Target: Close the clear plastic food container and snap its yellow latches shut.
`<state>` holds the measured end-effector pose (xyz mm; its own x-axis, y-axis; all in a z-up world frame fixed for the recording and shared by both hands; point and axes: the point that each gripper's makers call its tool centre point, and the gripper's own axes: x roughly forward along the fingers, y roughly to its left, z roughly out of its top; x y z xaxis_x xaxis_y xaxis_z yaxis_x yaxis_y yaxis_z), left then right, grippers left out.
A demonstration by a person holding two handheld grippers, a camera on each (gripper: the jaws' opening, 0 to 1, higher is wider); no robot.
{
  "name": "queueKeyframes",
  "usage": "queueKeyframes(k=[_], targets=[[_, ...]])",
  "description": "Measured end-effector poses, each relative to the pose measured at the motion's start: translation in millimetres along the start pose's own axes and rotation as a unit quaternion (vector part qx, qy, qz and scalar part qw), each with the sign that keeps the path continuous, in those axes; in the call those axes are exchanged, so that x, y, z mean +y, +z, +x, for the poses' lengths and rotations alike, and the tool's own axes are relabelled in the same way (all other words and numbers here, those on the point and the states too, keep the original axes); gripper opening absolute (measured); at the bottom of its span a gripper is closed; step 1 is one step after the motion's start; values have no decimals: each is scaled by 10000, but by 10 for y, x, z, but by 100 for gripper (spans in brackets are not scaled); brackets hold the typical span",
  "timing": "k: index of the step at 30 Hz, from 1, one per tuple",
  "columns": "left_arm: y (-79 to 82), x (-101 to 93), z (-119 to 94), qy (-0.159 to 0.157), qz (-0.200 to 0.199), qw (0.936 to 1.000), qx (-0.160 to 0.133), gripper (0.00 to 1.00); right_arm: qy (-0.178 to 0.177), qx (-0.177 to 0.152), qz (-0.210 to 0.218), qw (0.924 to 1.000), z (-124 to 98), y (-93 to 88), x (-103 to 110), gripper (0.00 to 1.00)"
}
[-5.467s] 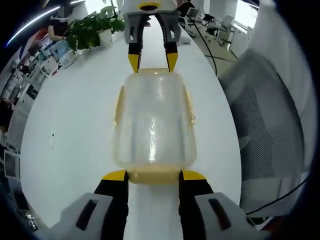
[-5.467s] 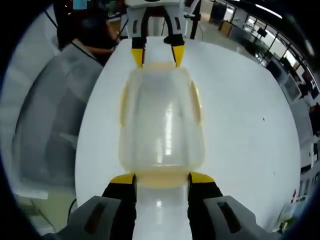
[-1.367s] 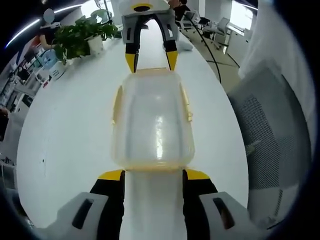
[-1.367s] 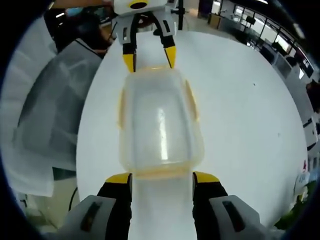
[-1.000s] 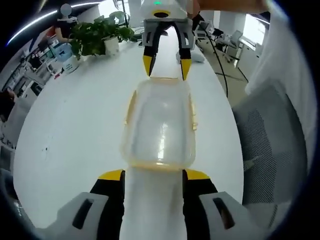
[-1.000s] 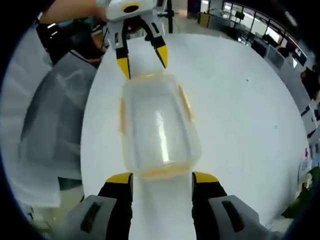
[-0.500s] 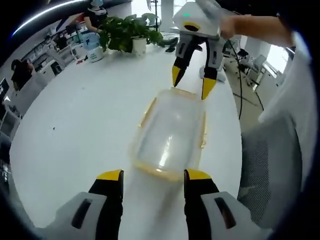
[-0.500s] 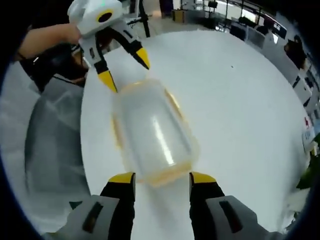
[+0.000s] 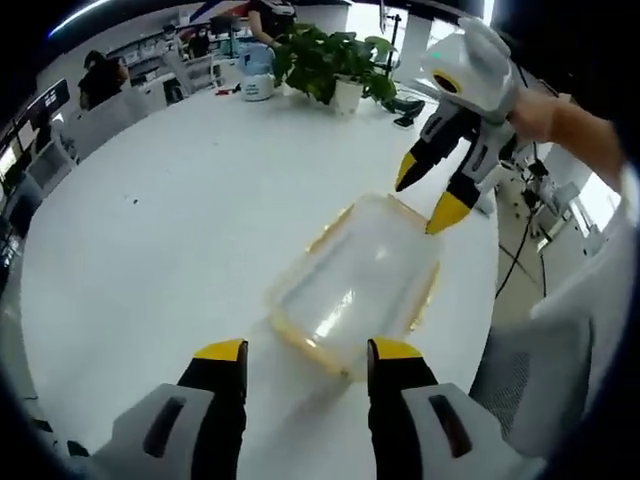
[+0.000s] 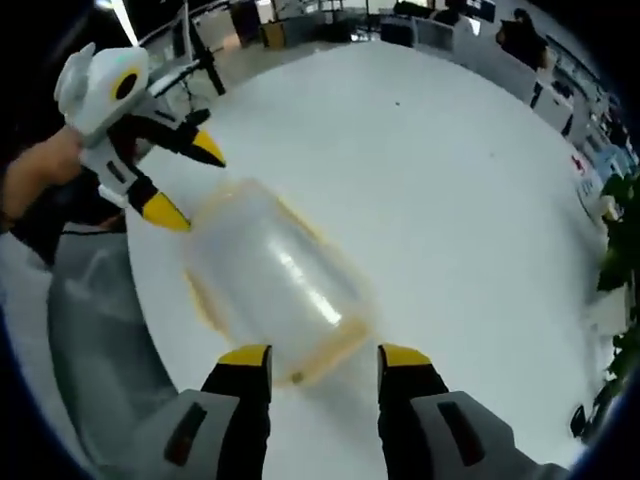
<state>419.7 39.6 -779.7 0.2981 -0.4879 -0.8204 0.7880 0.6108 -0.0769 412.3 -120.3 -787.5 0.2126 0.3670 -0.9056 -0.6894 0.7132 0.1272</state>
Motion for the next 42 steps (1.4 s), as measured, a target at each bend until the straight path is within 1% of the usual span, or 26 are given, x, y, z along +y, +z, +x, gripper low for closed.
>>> queueKeyframes(k=[2, 4, 5, 8, 10, 11, 12, 13, 15, 17, 20, 22, 25, 28, 29, 31, 34, 35, 37, 42], targets=[[-24, -9, 9, 31, 39, 10000, 53, 49, -27, 93, 95, 9999, 11, -29, -1, 41], [-44, -13, 12, 58, -227, 9997, 65, 49, -111, 107, 159, 9998, 4, -31, -9, 41], [-53, 4, 12, 103, -368, 9992, 64, 49, -153, 74, 384, 9991, -5, -16, -12, 41], [-72, 4, 16, 117, -639, 9979, 76, 48, -217, 95, 585, 9980, -7, -23, -32, 40], [-90, -12, 26, 86, -881, 9960, 94, 48, -204, 77, 667, 9975, 3, -24, -17, 40], [-116, -3, 28, 127, -1096, 9938, 136, 47, -216, 97, 693, 9973, 9, -34, -16, 39], [-144, 7, 25, 156, -1228, 9921, 204, 47, -257, 129, 720, 9970, 16, -49, -19, 39], [-132, 16, 37, 134, -1208, 9924, 165, 47, -260, 131, 728, 9969, 16, -51, -17, 39], [-136, 10, 41, 156, -1306, 9912, 171, 47, -257, 57, 975, 9949, 26, -35, -10, 39], [-132, 0, 44, 183, -1364, 9903, 168, 47, -275, 50, 1052, 9941, 31, -35, -23, 39], [-132, -19, 59, 184, -1647, 9860, 188, 47, -302, -8, 1274, 9914, 38, -17, -43, 39], [-127, -7, 70, 219, -1752, 9841, 185, 47, -298, -46, 1394, 9898, 47, -6, -46, 40], [-115, -47, 91, 173, -1941, 9806, 200, 46, -244, -88, 1595, 9869, 71, 3, -49, 40], [-102, -56, 113, 159, -2043, 9786, 179, 46, -155, -136, 1784, 9837, 87, 8, -31, 40], [-94, -63, 122, 138, -2106, 9773, 166, 45, -125, -182, 1897, 9816, 95, 15, -30, 40], [-78, -84, 139, 52, -2243, 9744, 145, 43, -76, -196, 1980, 9800, 106, 15, -27, 41], [-64, -95, 156, -17, -2336, 9723, 121, 40, 61, -237, 2174, 9758, 121, 21, -5, 39], [-57, -107, 160, -56, -2396, 9708, 117, 39, 108, -232, 2222, 9747, 121, 18, 7, 38], [-46, -120, 167, -92, -2411, 9704, 105, 37, 109, -228, 2219, 9747, 126, 19, 6, 37], [-50, -125, 175, -119, -2545, 9669, 138, 37, 158, -232, 2352, 9715, 129, 16, 15, 37]])
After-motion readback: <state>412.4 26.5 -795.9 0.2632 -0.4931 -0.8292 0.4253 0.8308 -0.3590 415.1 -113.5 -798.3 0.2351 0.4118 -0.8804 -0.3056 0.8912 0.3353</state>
